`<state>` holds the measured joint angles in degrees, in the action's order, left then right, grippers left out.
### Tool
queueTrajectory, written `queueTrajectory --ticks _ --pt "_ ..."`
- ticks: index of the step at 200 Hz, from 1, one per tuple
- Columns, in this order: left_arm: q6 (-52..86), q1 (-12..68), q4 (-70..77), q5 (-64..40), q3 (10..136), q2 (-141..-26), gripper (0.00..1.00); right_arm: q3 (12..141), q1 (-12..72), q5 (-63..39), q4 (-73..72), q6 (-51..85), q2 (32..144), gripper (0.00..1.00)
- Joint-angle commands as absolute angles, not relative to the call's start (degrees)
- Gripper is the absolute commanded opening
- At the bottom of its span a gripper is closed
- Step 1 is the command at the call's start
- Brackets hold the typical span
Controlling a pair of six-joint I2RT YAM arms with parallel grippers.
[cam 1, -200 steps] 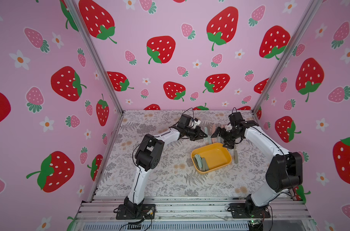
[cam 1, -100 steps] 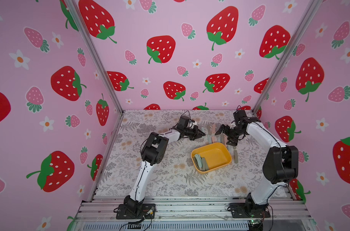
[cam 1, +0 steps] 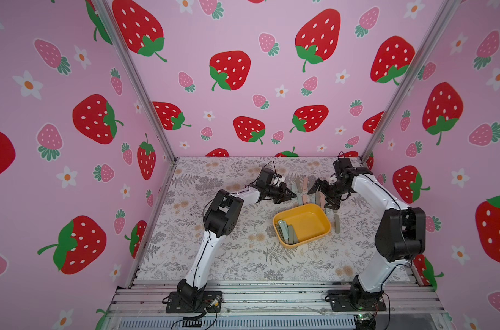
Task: Take the fruit knife out of the storage box
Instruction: Place the fruit knife at the center of the board.
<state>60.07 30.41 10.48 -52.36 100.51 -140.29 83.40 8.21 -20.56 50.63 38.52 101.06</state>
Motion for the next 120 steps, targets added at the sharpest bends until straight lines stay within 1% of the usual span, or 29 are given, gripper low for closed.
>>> queueTrajectory --ticks 1,51,77,98,120 --pt "59.8 30.5 10.8 -51.8 99.2 -140.3 0.13 85.0 7.7 -20.7 52.5 37.5 100.8 0.99" --pt "60.9 30.4 11.6 -51.9 98.8 -140.8 0.18 85.1 7.6 -20.7 52.6 37.4 100.6 0.99" --pt "61.7 30.3 11.7 -52.2 99.3 -141.5 0.26 85.0 7.5 -20.4 52.7 37.4 100.1 0.99" --pt "61.4 30.2 11.5 -52.2 99.0 -141.4 0.27 84.8 7.3 -20.2 52.7 37.4 99.7 0.99" --pt "61.4 30.2 11.4 -52.3 98.3 -141.2 0.34 84.6 7.2 -20.1 52.6 37.4 99.3 0.99"
